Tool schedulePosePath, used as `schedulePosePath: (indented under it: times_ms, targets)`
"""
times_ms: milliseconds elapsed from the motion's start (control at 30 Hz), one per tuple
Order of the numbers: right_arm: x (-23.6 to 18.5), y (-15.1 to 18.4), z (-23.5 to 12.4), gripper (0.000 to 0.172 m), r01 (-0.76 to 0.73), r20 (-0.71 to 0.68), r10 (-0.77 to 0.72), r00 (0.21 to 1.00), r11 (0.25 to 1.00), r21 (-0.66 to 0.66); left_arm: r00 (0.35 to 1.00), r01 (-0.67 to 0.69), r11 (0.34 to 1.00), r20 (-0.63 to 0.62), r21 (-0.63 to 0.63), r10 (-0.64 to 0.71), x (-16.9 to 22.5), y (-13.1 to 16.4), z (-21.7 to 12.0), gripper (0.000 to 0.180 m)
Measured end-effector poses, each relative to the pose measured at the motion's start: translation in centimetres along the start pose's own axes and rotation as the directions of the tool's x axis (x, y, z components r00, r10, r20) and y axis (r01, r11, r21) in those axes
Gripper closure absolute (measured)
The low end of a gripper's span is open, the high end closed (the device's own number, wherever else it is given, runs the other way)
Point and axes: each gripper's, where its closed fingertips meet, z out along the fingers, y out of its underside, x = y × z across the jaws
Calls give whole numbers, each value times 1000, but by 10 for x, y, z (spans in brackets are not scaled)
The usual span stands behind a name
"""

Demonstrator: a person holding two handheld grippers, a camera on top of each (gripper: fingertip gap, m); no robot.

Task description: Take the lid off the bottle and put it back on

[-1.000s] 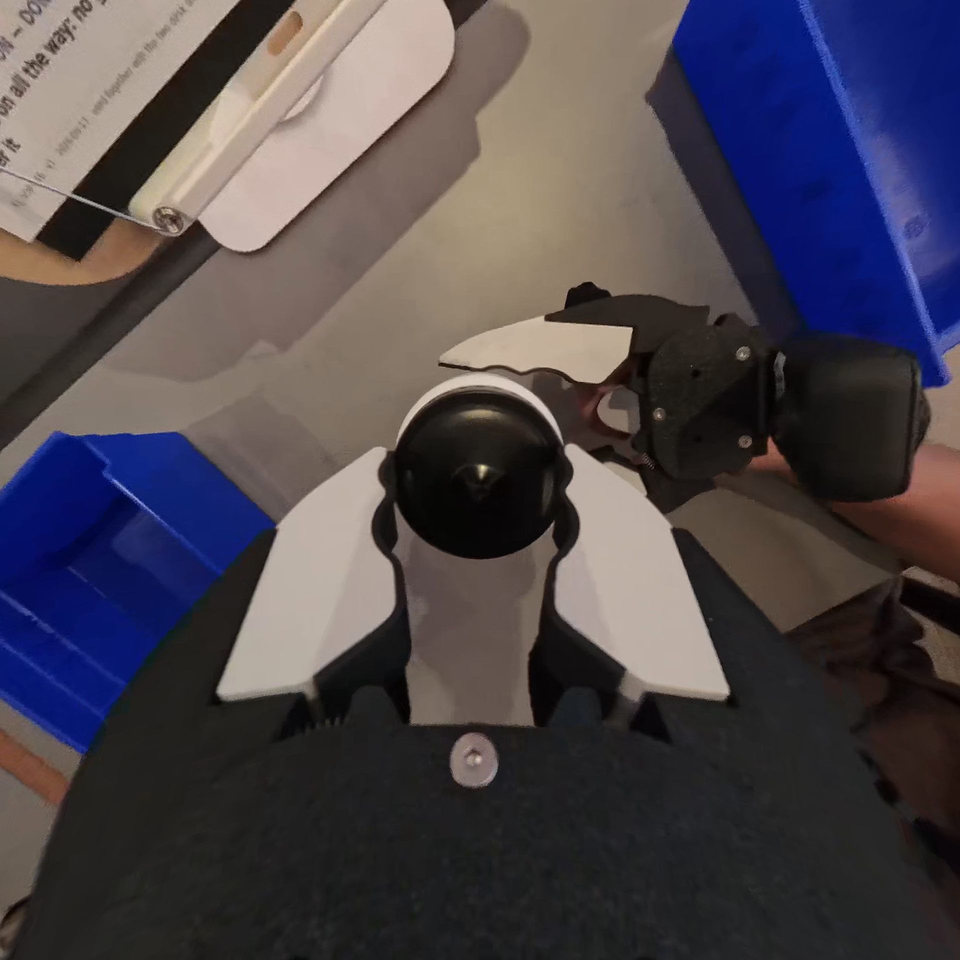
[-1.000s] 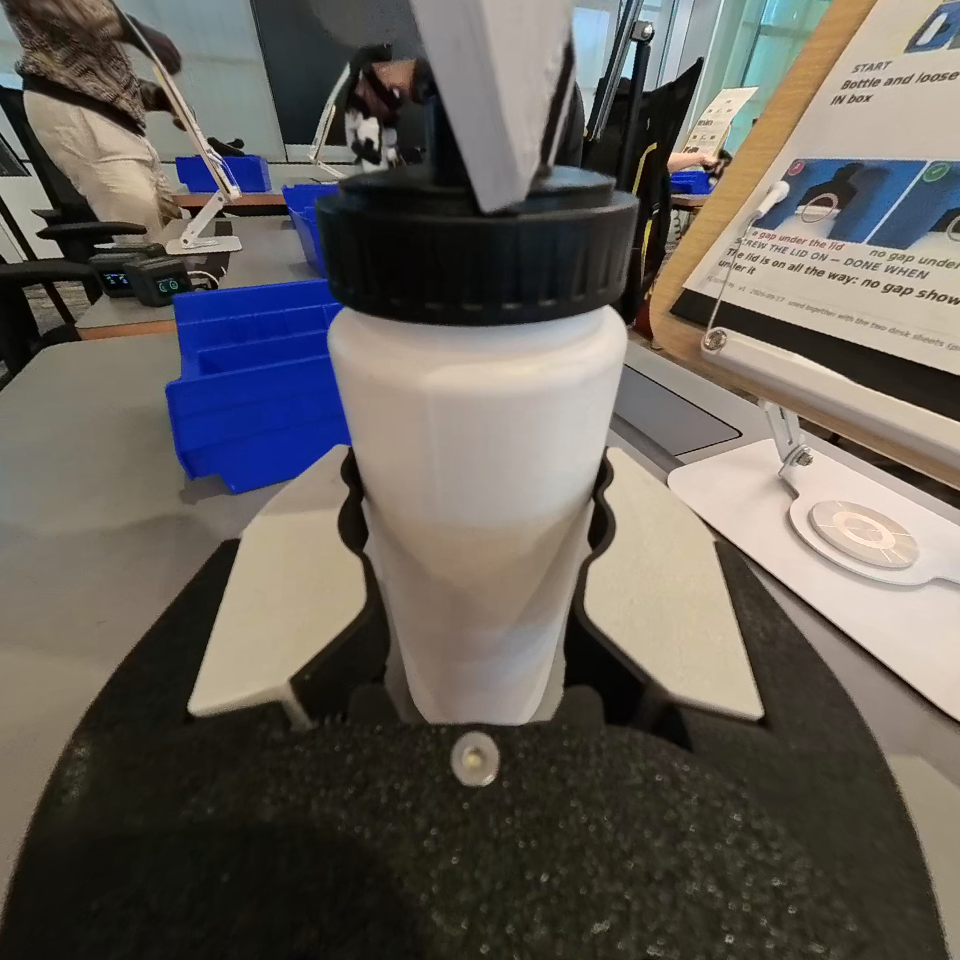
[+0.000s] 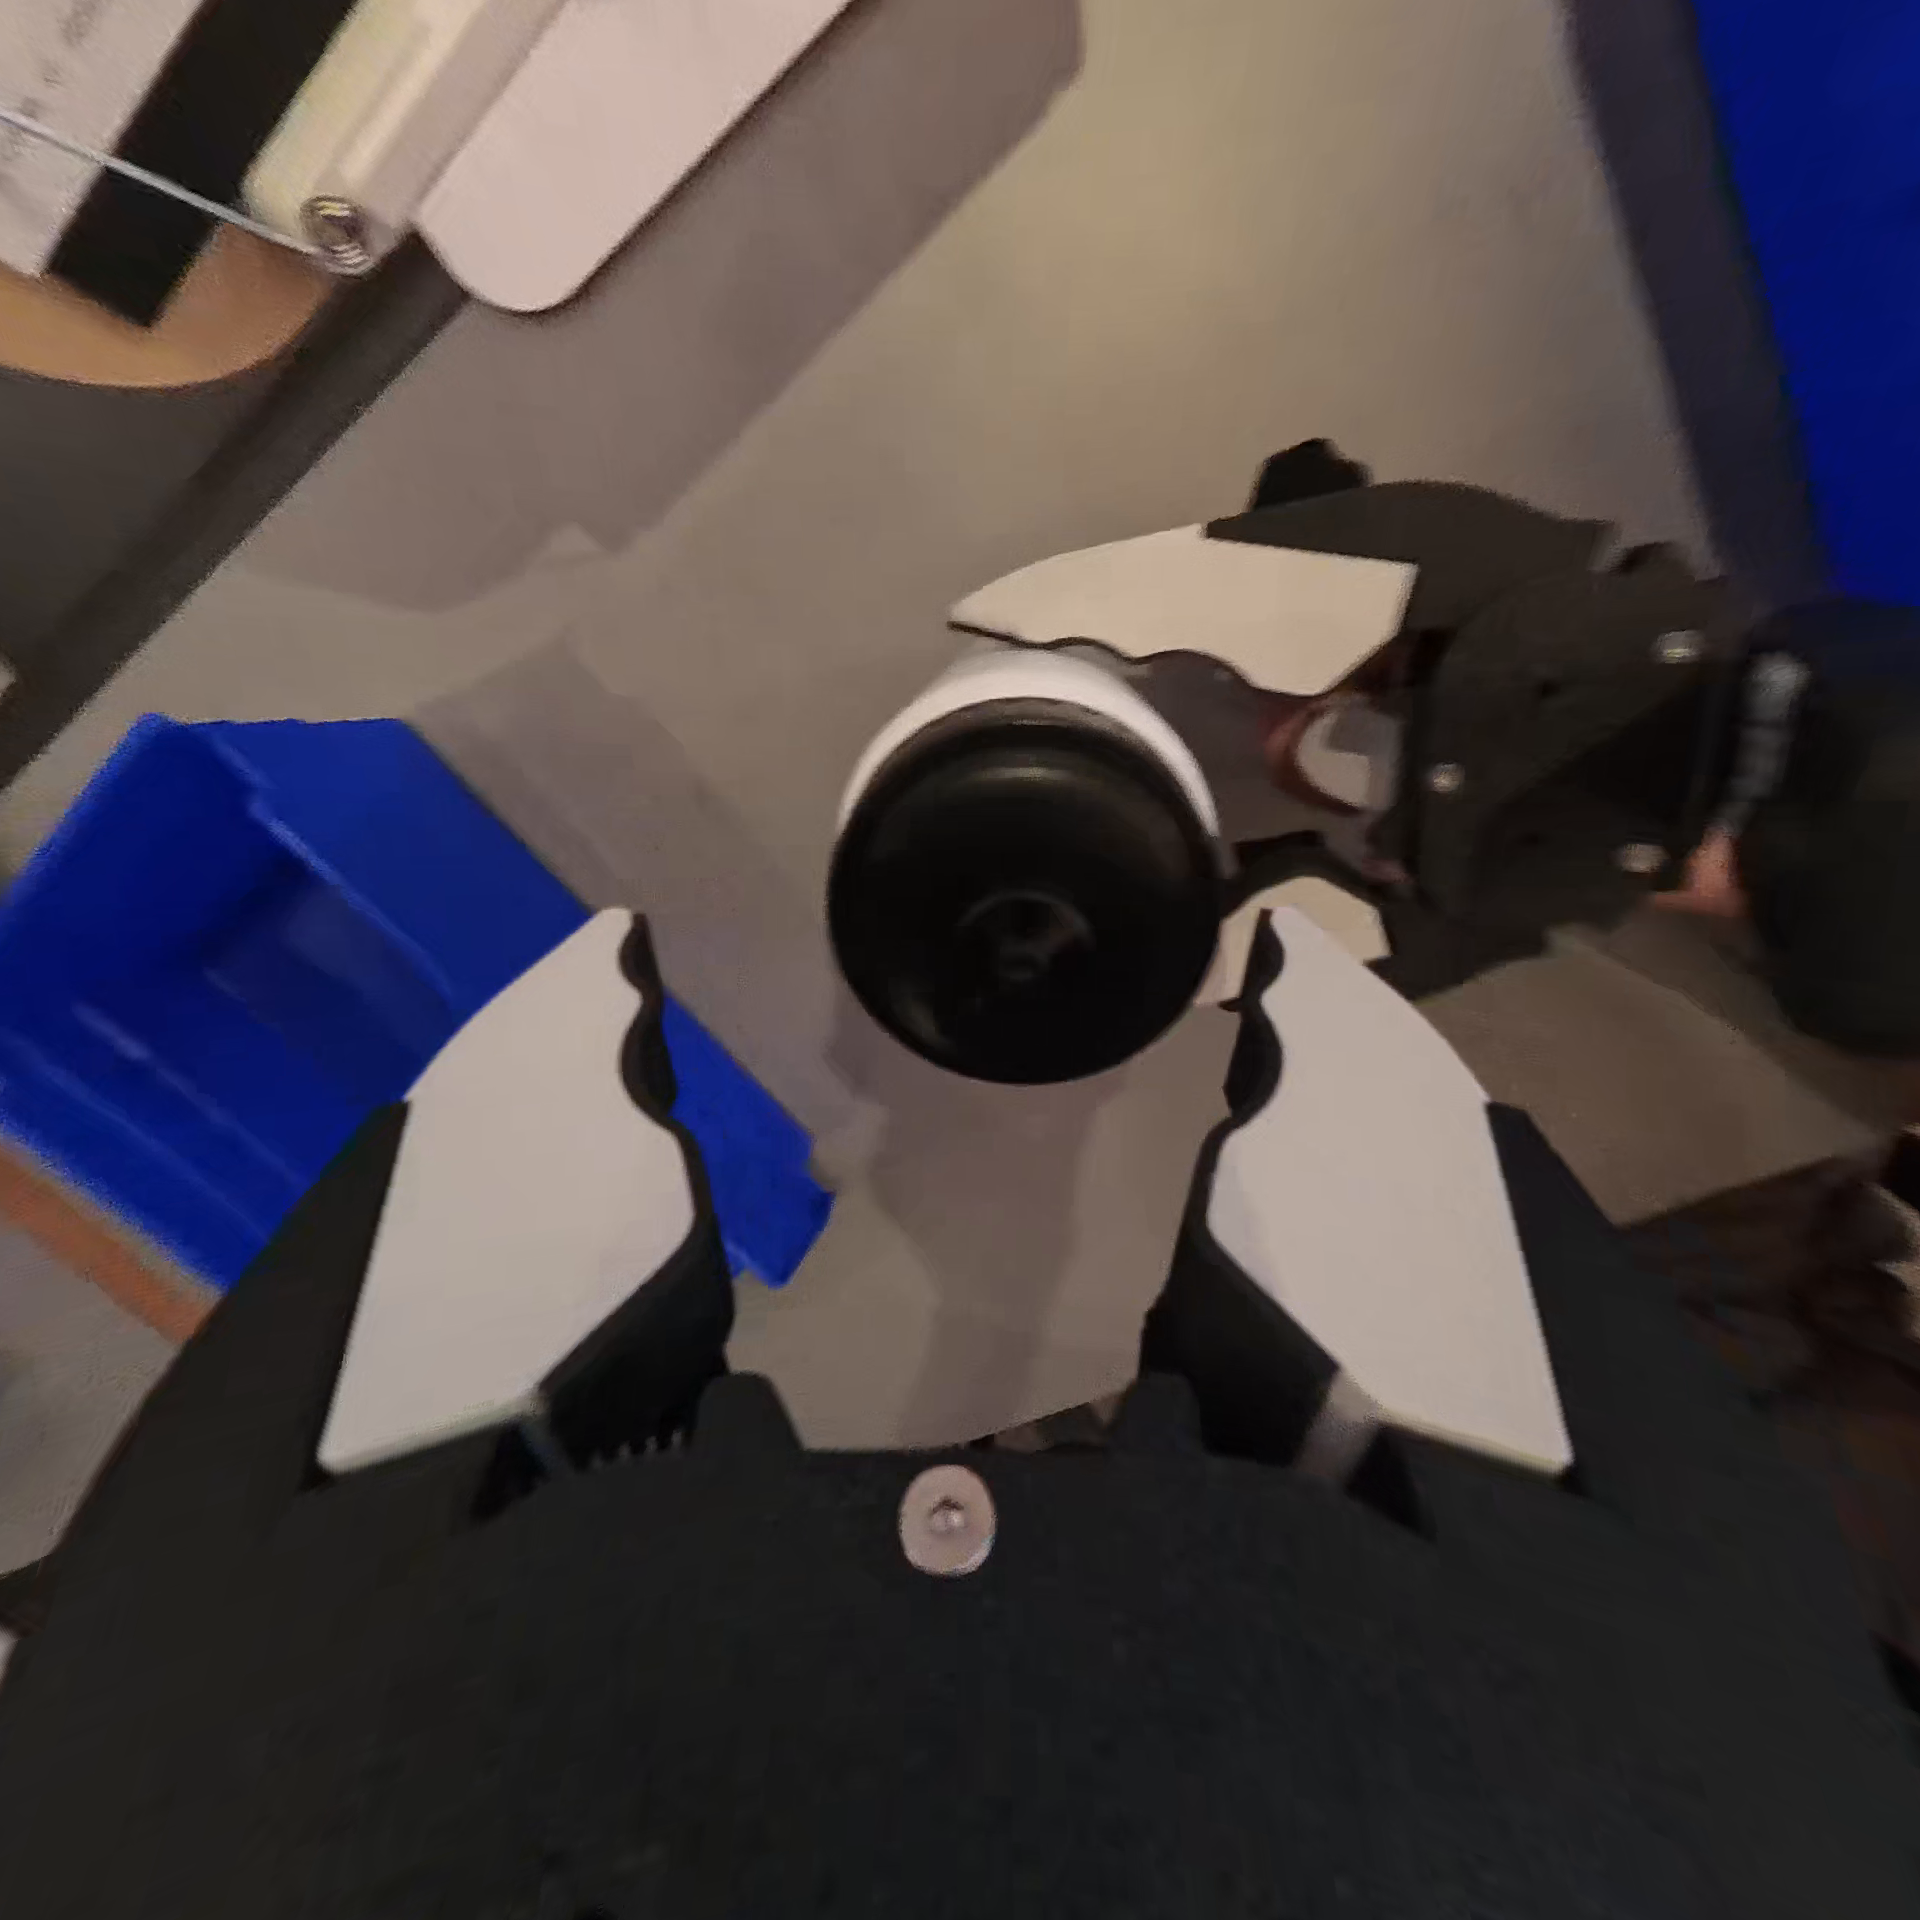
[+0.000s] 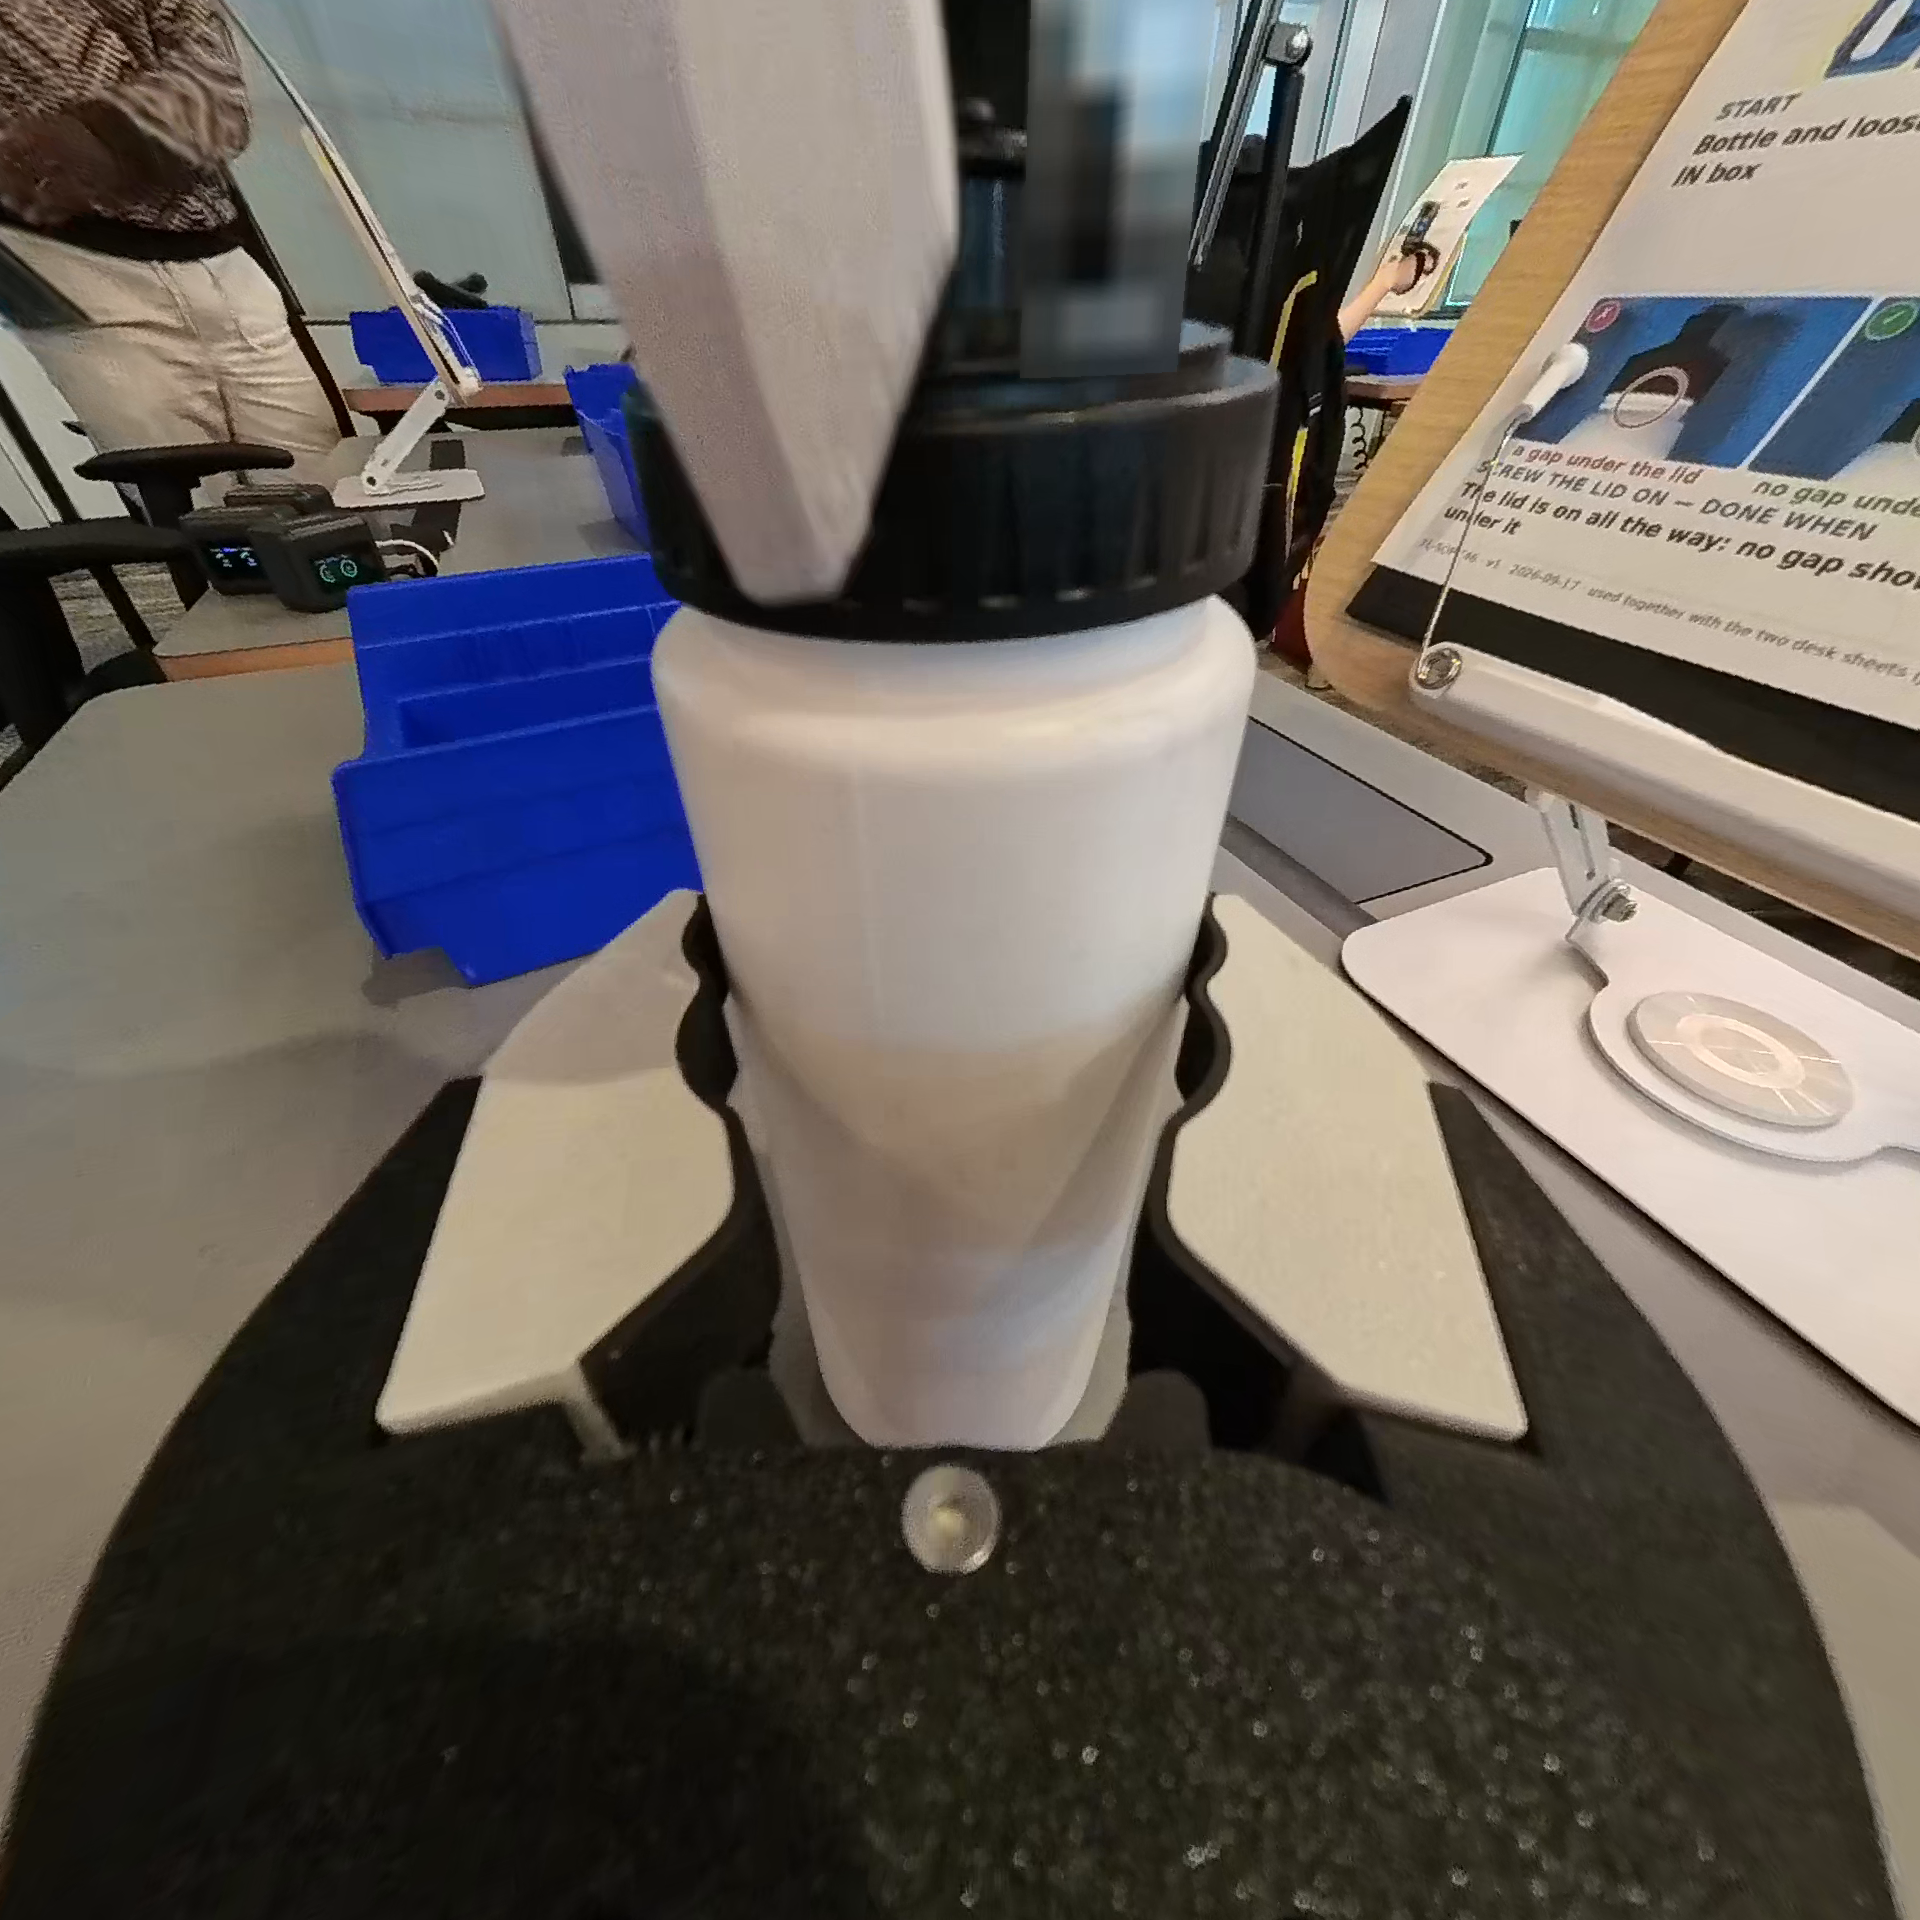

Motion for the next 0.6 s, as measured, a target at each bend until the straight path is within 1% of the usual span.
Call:
schedulePosePath:
  times_ms: [33,67,100,133,200,300,367,400,433,500,533,567,600]
  targets:
    - [0,0,0,87,0,0,0,1000,1000,-2,1000,2,1000,-8,-4,-2,1,0,2,78]
    - [0,0,0,87,1,0,-1,1000,1000,-3,999,0,1000,-43,1,0,5,-1,2,83]
    - [0,0,0,87,1,0,-1,1000,1000,-2,997,-13,1000,-76,8,14,10,-2,0,100]
    - [0,0,0,87,0,0,0,1000,1000,-1,995,-35,999,-89,11,36,13,-3,-1,110]
    - [0,0,0,87,0,0,0,1000,1000,2,989,-123,992,-79,-6,122,12,-2,-2,111]
    - [0,1,0,87,-2,0,2,1000,1000,1,953,-285,958,-115,-31,280,12,-2,-1,111]
    - [1,1,0,87,-3,1,3,1000,1000,2,902,-418,908,-132,-38,410,12,-1,-1,111]
    - [0,1,0,87,0,2,0,1000,1000,3,866,-492,869,-133,-48,483,11,0,-2,111]
    - [-1,1,1,87,8,5,-8,1000,1000,3,821,-567,821,-129,-68,556,10,3,-2,111]
    - [-5,1,3,87,25,7,-25,1000,1000,-1,711,-703,701,-110,-121,694,6,8,-3,111]
    - [-6,1,4,87,27,3,-27,1000,1000,-3,673,-738,659,-102,-145,732,5,9,-3,111]
    - [-6,1,4,87,22,0,-22,1000,1000,-2,659,-750,641,-97,-164,746,5,8,-2,110]
    - [-5,1,4,87,15,0,-15,1000,1000,0,661,-747,640,-96,-180,744,5,8,-2,110]
